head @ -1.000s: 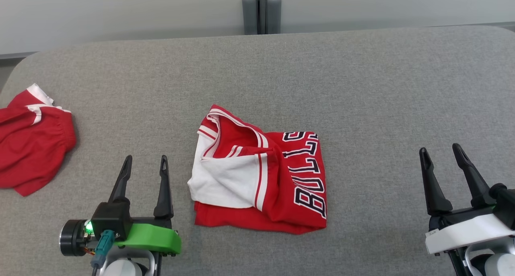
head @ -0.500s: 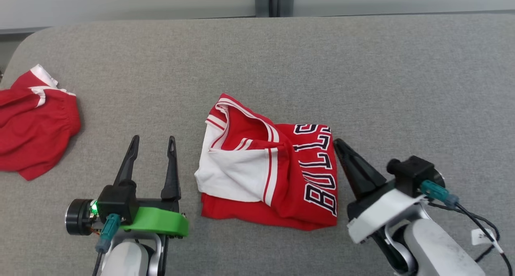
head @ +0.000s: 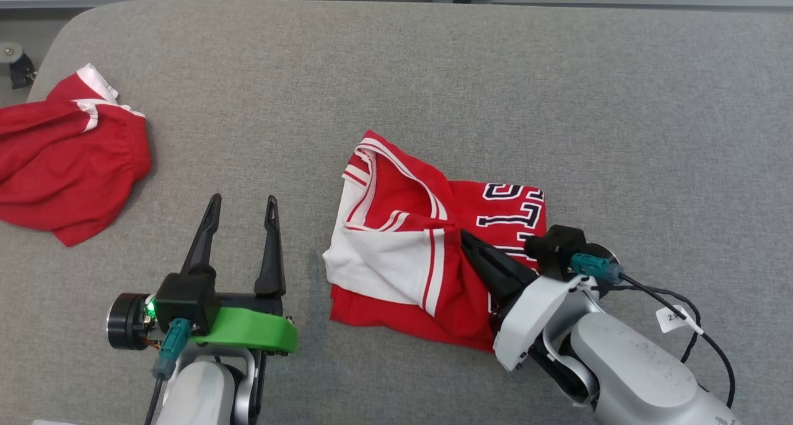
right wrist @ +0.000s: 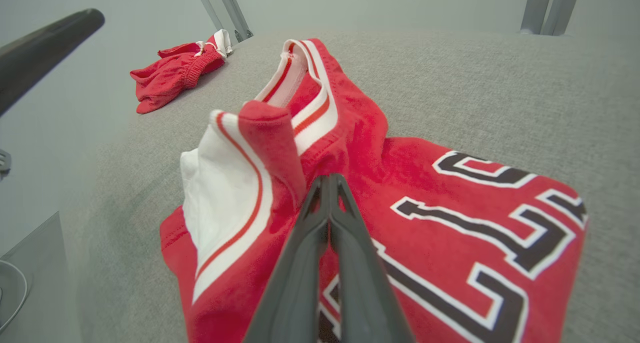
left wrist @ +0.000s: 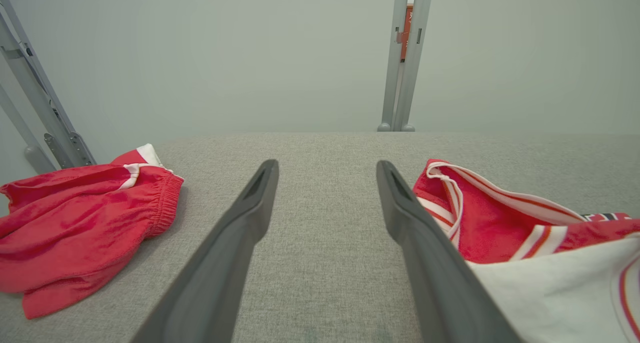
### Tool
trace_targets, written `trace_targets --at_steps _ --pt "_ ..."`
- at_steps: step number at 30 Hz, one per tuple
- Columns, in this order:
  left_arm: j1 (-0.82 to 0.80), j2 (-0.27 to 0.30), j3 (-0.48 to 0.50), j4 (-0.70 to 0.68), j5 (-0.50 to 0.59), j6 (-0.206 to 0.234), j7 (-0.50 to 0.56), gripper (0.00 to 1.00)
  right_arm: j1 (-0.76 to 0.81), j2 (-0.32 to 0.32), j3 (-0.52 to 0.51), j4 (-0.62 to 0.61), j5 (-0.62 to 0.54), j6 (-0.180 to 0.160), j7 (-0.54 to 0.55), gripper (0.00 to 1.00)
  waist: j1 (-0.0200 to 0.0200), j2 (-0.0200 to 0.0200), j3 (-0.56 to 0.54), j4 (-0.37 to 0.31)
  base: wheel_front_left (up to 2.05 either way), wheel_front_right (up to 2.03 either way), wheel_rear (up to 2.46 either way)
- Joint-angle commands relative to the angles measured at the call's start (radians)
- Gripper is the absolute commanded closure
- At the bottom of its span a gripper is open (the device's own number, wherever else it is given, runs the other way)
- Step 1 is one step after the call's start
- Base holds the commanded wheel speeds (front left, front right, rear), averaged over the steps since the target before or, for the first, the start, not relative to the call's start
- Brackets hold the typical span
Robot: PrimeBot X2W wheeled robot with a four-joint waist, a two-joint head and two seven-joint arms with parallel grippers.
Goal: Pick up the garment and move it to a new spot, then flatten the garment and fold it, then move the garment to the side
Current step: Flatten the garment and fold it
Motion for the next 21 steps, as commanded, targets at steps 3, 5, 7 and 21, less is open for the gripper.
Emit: trace_targets --at_steps 3,5,7,21 --pt "-0.003 -0.003 0.006 -0.003 0.01 0.001 -0.003 0.0 -0.029 -0.015 0.062 -0.001 0.042 -0.002 -0.004 1.0 0.0 0.0 0.001 -0.002 0.0 0.0 0.0" --pt "-0.001 -0.004 0.008 -0.005 0.011 0.001 -0.003 0.0 -0.04 -0.022 0.1 -0.011 0.062 -0.001 -0.006 1.0 0.0 0.0 0.001 -0.004 0.0 0.0 0.0" --pt "0.0 -0.004 0.01 -0.005 0.013 -0.001 -0.003 0.0 -0.051 -0.031 0.137 -0.018 0.079 -0.002 -0.001 1.0 0.0 0.0 0.001 -0.005 0.0 0.0 0.0" --pt "-0.008 -0.01 0.012 -0.002 0.017 -0.01 -0.003 0.0 -0.122 -0.018 0.305 -0.016 0.126 -0.002 -0.041 1.0 0.0 0.0 0.001 0.005 0.0 0.0 0.0"
